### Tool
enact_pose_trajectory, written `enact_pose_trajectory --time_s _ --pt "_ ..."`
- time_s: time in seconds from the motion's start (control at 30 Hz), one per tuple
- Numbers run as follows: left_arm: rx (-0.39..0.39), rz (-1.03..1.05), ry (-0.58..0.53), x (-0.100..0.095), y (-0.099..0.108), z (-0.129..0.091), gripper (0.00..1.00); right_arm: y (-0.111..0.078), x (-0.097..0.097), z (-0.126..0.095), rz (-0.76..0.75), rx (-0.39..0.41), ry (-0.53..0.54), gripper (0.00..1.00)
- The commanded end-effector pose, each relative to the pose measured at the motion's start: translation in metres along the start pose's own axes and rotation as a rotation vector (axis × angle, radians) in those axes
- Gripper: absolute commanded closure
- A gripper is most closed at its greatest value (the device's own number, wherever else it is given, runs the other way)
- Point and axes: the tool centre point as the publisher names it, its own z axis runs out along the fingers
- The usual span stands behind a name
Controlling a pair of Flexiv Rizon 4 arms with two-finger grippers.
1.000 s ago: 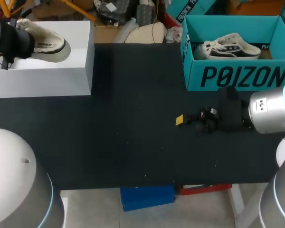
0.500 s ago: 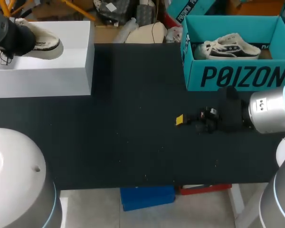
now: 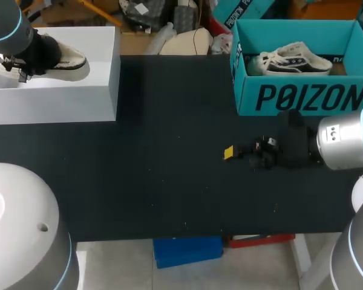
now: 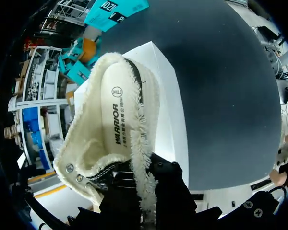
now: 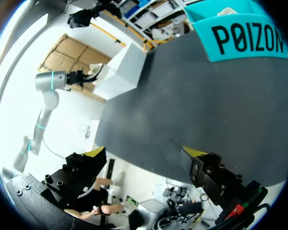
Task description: Take the shoe out of the shoebox, open the shoe tongue, remove and reinsert the insole, then place the shoe into the shoebox
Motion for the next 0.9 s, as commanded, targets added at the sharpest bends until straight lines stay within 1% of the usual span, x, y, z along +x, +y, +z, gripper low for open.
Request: enact_pose_trajectory --time_s 0.03,0.2,0.53,0.67,0.87,0.9 --pt "-0.001 -0.009 0.019 -0.005 0.001 0.032 1.0 0.0 0.0 -0.001 0.0 0.001 0.0 0.0" --pt "-0.005 -0.02 0.046 0.0 0.004 0.056 1.0 0.0 0.0 -0.001 0.0 0.001 0.0 0.0" --pt "-0.008 -0.039 0.099 0.003 0.009 0.092 1.0 0.0 0.0 -0.001 0.0 0.001 0.0 0.0" --pt "-0.006 -0.04 0.122 0.007 0.007 0.102 1.0 0.0 0.0 -0.001 0.0 0.001 0.0 0.0" --pt "-0.005 -0.037 0.129 0.008 0.009 0.101 1.0 0.0 0.0 -0.001 0.0 0.001 0.0 0.0" --pt "-0.004 -0.034 0.134 0.008 0.009 0.099 0.95 0.0 0.0 -0.001 0.0 0.001 0.0 0.0"
